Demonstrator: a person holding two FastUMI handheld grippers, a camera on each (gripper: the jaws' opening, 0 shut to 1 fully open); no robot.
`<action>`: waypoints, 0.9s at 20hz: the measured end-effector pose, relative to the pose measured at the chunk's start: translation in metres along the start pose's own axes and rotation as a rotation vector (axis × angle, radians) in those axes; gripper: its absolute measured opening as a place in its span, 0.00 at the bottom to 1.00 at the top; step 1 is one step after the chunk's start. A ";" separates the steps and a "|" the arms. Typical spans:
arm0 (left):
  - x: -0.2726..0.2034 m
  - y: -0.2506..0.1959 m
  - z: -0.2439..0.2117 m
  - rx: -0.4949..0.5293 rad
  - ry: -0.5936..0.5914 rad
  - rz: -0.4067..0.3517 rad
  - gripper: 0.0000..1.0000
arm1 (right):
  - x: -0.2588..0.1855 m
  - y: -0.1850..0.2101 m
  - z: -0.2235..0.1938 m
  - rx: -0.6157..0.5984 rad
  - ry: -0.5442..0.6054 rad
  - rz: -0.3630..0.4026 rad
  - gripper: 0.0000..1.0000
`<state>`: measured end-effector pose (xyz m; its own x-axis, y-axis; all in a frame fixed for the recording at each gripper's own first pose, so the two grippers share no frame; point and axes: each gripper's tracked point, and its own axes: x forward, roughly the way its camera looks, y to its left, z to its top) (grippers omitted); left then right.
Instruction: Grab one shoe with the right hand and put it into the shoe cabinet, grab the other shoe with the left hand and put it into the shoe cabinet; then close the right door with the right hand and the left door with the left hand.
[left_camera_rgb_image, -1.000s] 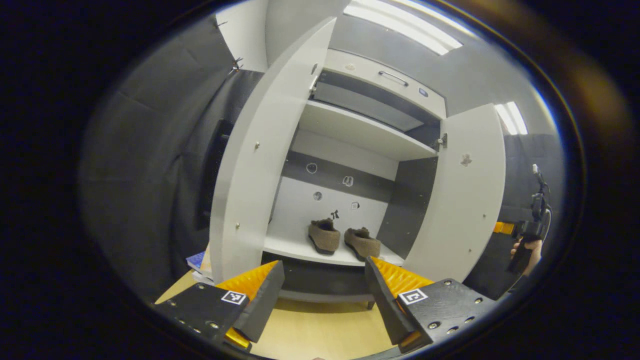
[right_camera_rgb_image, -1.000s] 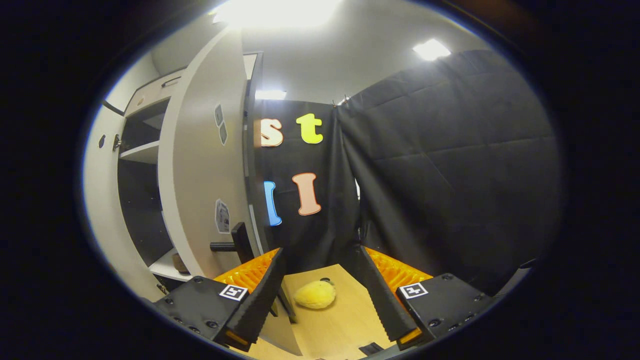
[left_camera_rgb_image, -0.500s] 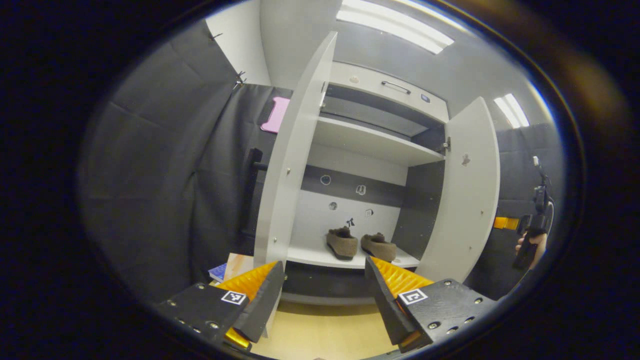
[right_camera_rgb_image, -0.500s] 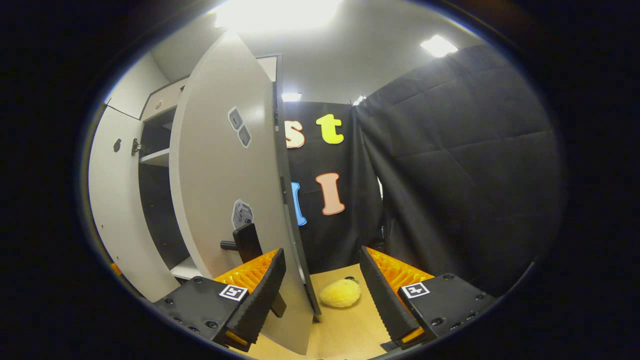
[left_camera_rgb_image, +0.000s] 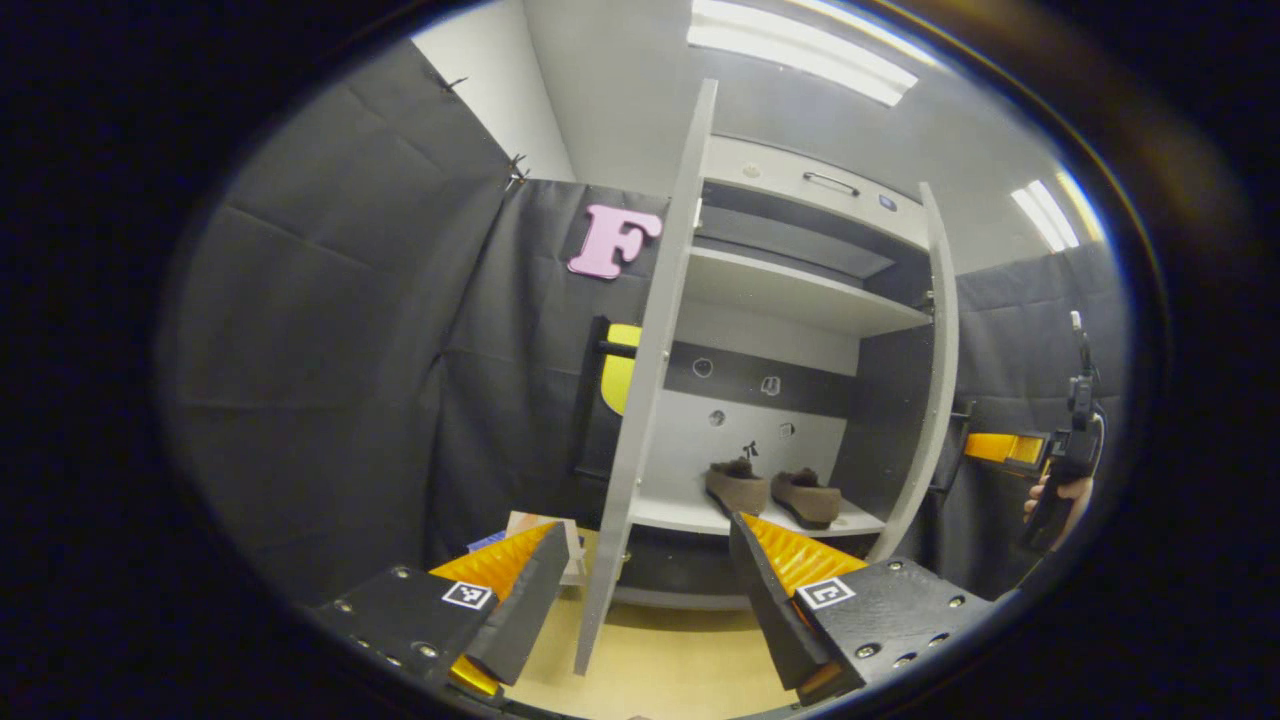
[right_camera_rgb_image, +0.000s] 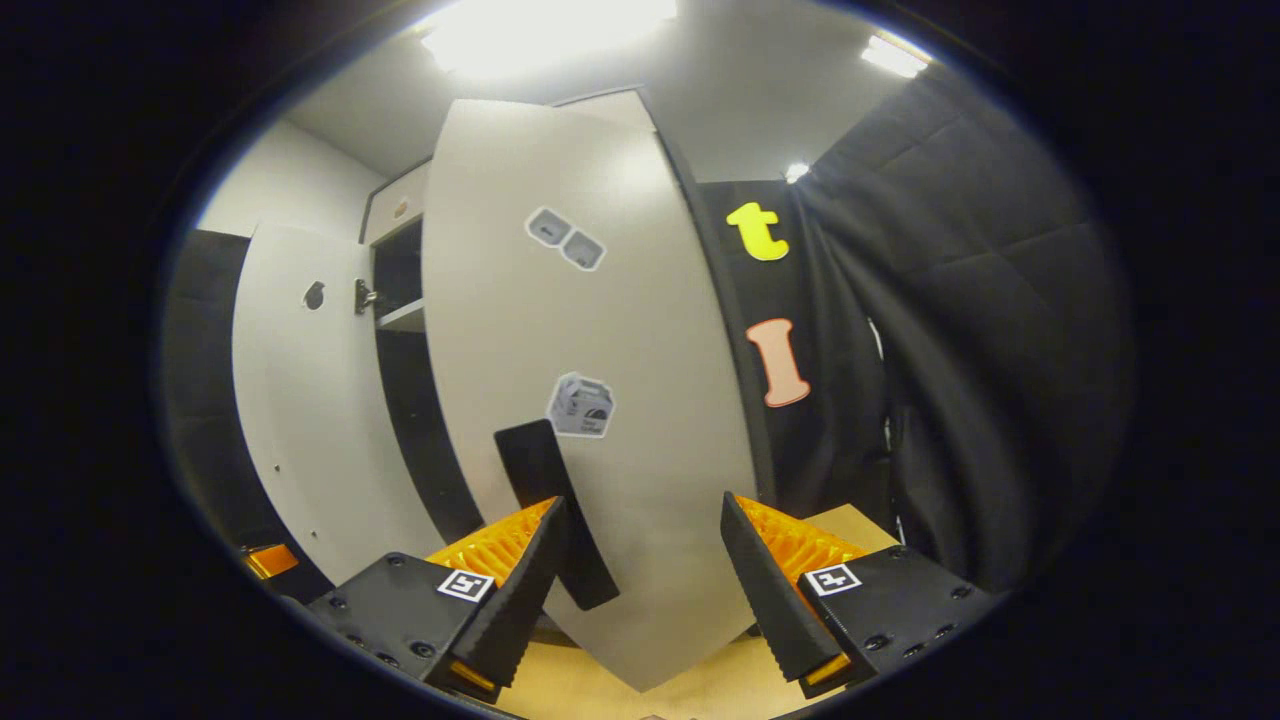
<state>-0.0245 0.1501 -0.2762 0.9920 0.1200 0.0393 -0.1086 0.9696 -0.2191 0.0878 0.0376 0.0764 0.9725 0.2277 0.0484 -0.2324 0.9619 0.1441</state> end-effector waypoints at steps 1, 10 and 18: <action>-0.002 0.006 0.001 -0.009 -0.003 0.012 0.97 | 0.003 0.013 -0.001 0.004 -0.006 0.033 0.97; -0.015 0.080 0.027 -0.013 -0.075 0.166 0.93 | -0.001 0.025 -0.009 -0.024 0.004 0.047 0.96; 0.018 0.116 0.056 0.076 -0.128 0.180 0.97 | -0.011 0.019 -0.036 -0.077 0.056 -0.013 0.98</action>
<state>-0.0227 0.2763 -0.2459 0.9405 0.3138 0.1306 -0.2924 0.9429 -0.1597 0.0734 0.0590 0.0426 0.9752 0.2211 -0.0089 -0.2200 0.9731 0.0678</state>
